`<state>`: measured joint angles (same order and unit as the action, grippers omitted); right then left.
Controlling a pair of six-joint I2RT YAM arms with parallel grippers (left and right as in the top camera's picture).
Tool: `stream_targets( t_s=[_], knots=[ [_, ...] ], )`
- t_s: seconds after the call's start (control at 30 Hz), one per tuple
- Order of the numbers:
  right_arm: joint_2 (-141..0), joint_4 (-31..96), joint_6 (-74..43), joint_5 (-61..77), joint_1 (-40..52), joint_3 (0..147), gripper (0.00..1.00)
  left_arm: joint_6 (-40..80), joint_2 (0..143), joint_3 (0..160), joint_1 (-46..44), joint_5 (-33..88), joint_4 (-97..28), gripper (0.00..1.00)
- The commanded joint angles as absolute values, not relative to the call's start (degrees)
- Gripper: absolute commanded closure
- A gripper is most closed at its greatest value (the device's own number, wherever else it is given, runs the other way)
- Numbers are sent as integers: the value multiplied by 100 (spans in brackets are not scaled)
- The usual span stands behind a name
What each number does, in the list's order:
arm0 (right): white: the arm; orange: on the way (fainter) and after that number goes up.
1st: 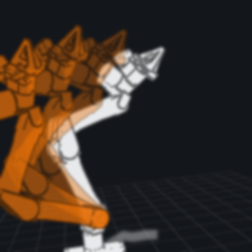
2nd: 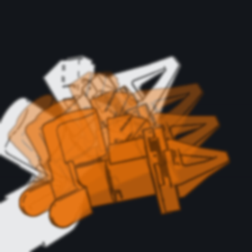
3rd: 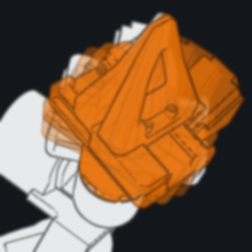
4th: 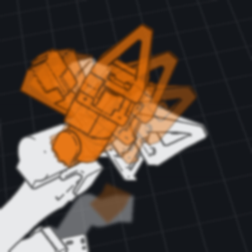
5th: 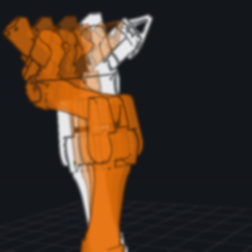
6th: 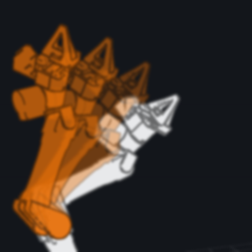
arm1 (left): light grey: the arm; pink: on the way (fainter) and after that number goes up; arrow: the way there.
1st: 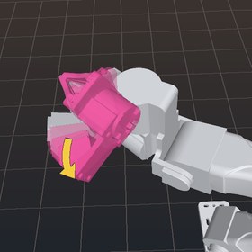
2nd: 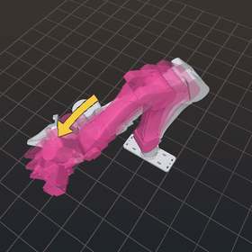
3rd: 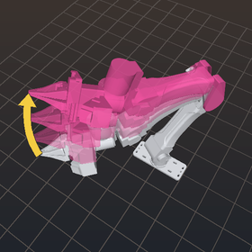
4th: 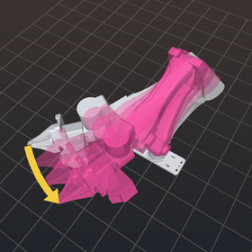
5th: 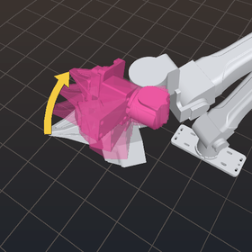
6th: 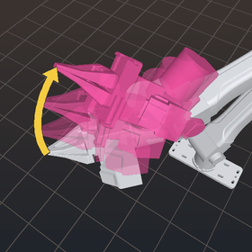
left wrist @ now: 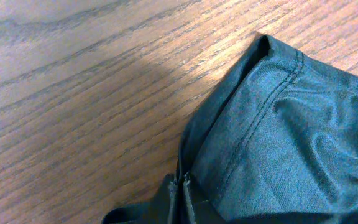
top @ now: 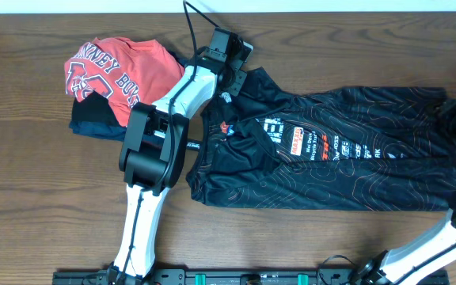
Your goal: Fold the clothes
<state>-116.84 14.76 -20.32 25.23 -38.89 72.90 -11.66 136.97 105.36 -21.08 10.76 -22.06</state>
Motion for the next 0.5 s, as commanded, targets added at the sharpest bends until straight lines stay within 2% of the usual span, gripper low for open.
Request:
stream_targets(
  t_s=[0.0,0.47],
  knots=[
    [-11284,1444,-1892,2510,-3927,7264,42,-1177,13520,10558,-2095,1133,-2215,94],
    [-11196,1138,-1747,2169,-3710,7264,41,-1177,11998,10567,-2137,1138,-2268,94]
  ],
)
